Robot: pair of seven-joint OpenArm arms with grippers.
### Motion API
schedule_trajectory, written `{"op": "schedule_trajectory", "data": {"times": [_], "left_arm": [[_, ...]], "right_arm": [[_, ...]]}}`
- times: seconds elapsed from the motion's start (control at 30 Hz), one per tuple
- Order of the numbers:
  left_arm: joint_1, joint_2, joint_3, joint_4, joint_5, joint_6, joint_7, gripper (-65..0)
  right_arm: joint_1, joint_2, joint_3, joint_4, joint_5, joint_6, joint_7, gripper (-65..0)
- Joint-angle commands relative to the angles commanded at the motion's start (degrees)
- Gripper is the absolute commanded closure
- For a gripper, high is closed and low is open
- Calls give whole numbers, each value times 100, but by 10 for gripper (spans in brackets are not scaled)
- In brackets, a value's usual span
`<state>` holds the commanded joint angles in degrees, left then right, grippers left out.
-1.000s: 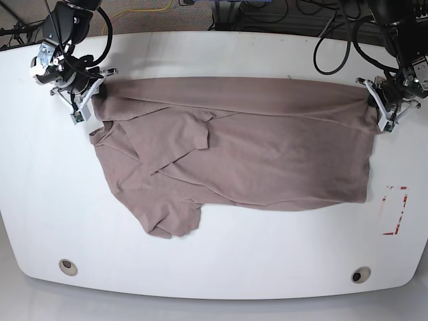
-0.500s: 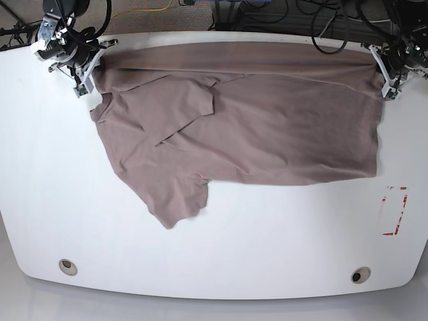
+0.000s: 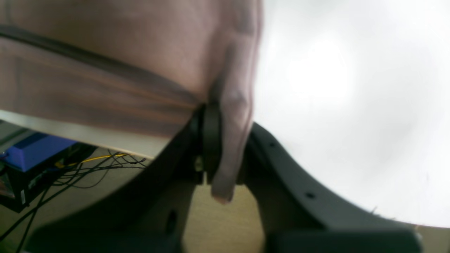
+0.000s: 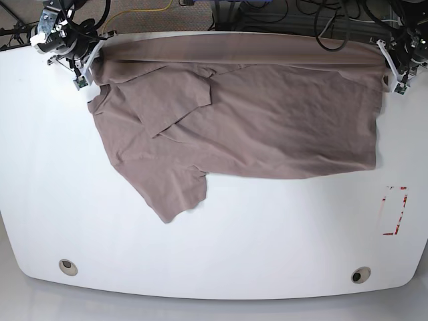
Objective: Fold the T-shirt properly
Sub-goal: 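Lift the shirt edge with both grippers and pull it taut, then move both grippers to the shirt's hem corners and grasp them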
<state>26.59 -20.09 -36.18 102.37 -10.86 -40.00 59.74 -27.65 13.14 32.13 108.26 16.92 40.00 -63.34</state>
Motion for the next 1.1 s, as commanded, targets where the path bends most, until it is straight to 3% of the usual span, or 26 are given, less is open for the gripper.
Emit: {"op": "schedule_trajectory", "data": {"times": [0.1, 0.17, 0.3, 0.47, 0.63, 1.1], "left_arm": [[-18, 0, -18, 0, -9, 0, 0, -464], [-88, 0, -18, 0, -18, 0, 0, -536], [-229, -18, -18, 9, -26, 0, 167, -562], [-527, -255, -18, 334, -193, 0, 870, -561], [-765, -273, -123, 809, -536, 0, 1204, -560], [-1266, -255, -360, 949, -563, 0, 1415, -558]], "right_arm": [[0, 0, 9, 79, 18, 0, 0, -392], [-18, -9, 9, 220, 35, 0, 0, -477], [-35, -70, 9, 589, 44, 0, -26, -571], [-18, -132, 9, 774, 35, 0, -290, -575], [193, -132, 18, 774, 0, 0, -290, -575], [1081, -149, 246, 712, 0, 0, -325, -575]]}}
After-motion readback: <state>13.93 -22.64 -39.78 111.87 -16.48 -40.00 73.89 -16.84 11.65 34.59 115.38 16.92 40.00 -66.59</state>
